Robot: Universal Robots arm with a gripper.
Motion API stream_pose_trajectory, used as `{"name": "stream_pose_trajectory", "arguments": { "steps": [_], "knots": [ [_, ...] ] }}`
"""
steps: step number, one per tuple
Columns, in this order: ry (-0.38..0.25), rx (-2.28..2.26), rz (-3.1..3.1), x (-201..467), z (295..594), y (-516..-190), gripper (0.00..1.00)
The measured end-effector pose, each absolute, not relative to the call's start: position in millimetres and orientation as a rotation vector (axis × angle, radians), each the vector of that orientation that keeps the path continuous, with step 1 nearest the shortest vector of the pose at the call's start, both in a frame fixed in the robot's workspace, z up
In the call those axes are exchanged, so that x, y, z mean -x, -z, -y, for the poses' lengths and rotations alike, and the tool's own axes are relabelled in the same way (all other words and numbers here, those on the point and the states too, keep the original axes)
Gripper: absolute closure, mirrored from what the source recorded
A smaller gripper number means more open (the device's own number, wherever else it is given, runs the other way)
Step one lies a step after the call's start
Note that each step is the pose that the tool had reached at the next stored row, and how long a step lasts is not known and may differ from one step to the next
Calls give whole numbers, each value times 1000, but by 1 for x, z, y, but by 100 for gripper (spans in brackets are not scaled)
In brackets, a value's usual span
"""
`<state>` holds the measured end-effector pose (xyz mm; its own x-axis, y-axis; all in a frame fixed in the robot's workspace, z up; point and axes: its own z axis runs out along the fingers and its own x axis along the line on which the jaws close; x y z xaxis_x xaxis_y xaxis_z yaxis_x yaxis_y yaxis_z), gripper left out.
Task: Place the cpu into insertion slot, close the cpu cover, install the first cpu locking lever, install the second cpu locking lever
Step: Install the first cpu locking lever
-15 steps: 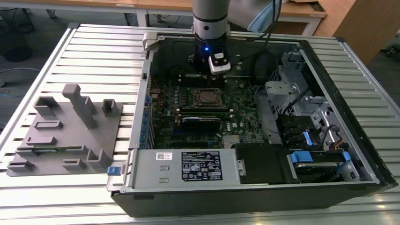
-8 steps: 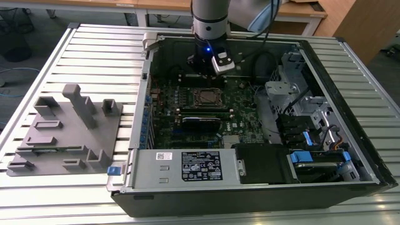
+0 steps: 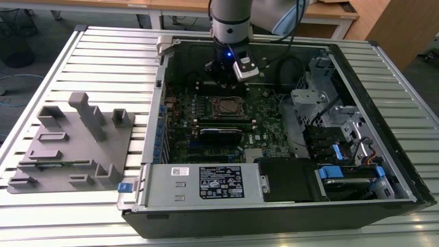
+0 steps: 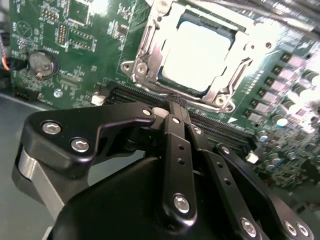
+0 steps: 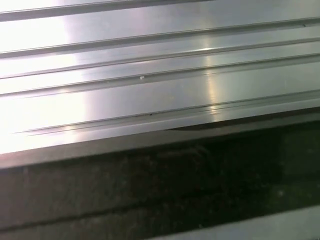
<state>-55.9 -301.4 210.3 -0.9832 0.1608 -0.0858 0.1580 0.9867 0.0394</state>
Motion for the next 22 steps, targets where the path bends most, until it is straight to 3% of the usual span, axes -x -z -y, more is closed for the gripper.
{"name": "stream_pose_trajectory", "arguments": {
  "steps": [22],
  "knots": [
    [-34,-217,-3050,57,333,-210,89]
  ]
}}
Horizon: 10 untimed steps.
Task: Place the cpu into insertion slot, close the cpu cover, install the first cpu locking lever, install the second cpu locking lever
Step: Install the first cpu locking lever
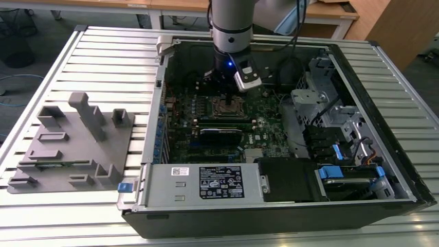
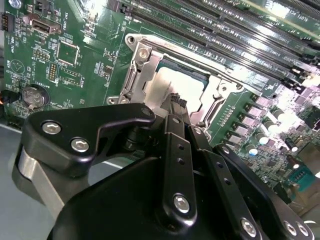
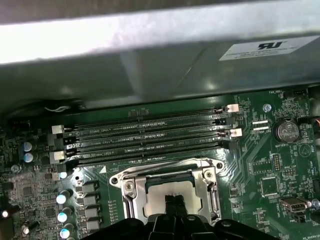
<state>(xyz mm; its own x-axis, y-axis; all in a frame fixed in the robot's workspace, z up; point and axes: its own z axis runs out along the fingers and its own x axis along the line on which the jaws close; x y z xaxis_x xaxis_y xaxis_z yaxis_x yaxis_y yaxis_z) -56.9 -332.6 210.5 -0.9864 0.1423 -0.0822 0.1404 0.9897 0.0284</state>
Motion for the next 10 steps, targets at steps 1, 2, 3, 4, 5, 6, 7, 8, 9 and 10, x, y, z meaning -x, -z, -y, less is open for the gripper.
{"name": "stream_pose_trajectory", "arguments": {
  "steps": [1,2,3,4,5,6,7,8,9,10],
  "knots": [
    [-35,-217,-3049,57,333,-212,89],
    [-35,-217,-3049,57,333,-214,89],
    [-35,-217,-3049,57,333,-216,89],
    [-35,-217,-3049,57,333,-218,89],
    [-35,-217,-3049,57,333,-220,89],
    [-35,-217,-3050,57,333,-222,89],
    [-35,-217,-3049,57,332,-222,89],
    [-35,-215,-3049,57,333,-222,89],
    [-35,-212,-3050,57,333,-222,89],
    [-34,-208,-3050,57,333,-222,89]
  ]
}}
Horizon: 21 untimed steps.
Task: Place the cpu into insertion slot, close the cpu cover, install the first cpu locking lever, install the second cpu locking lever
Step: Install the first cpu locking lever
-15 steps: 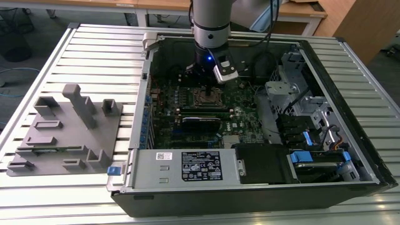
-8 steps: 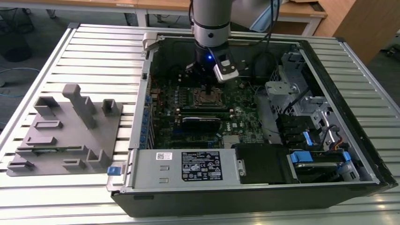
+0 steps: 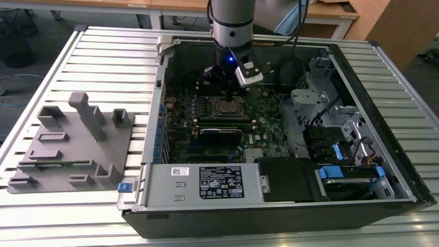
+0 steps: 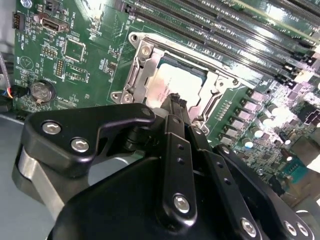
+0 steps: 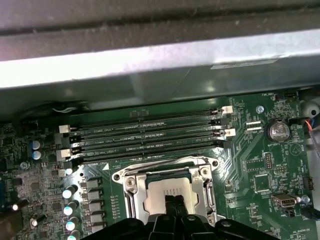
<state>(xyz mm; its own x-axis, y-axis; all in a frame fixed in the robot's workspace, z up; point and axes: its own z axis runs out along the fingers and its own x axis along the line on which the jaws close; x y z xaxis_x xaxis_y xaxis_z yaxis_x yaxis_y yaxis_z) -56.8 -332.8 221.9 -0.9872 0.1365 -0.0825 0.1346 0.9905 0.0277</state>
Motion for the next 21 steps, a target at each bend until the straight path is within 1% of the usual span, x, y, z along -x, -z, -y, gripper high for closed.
{"name": "stream_pose_trajectory", "arguments": {
  "steps": [8,21],
  "knots": [
    [-31,-169,-3053,57,338,-222,89],
    [-31,-169,-3053,57,338,-229,89]
  ]
}}
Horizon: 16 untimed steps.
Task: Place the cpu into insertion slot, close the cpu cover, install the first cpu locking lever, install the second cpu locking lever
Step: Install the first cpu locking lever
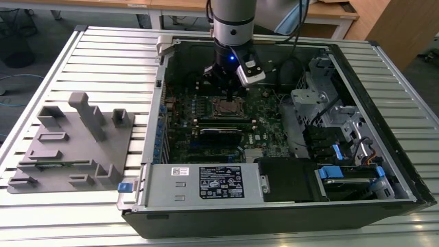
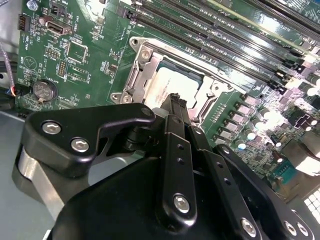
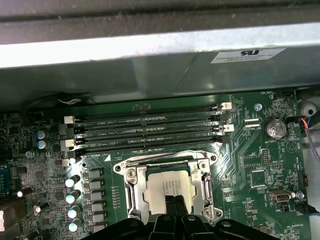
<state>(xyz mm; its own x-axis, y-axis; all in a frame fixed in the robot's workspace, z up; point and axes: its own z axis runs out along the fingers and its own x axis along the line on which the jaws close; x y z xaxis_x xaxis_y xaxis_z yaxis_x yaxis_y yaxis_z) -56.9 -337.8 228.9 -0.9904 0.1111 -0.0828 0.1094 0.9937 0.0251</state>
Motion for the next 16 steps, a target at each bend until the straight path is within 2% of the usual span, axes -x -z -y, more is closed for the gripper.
{"name": "stream_pose_trajectory", "arguments": {
  "steps": [16],
  "knots": [
    [-32,-169,-3053,57,338,-237,89]
  ]
}}
